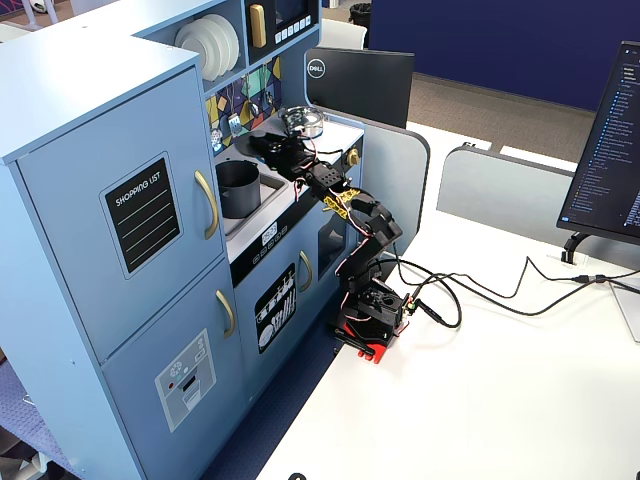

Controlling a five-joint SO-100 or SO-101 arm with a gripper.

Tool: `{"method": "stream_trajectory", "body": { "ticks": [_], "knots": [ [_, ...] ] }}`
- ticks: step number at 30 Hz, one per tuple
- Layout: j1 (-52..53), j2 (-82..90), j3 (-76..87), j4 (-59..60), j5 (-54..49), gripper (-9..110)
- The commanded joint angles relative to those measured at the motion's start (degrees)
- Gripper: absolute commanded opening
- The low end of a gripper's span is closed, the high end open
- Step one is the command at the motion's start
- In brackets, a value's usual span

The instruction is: Pick up the lid from the counter and put it on the gray recipient

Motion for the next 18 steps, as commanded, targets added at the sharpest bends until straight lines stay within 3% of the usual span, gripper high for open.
{"method": "stream_trajectory", "body": {
  "ticks": [1, 18],
  "knots": [
    [-5.5, 4.8, -1.5, 0.2, -0.5, 0],
    [-10.2, 0.6, 6.9, -8.5, -3.5, 0]
  ]
}}
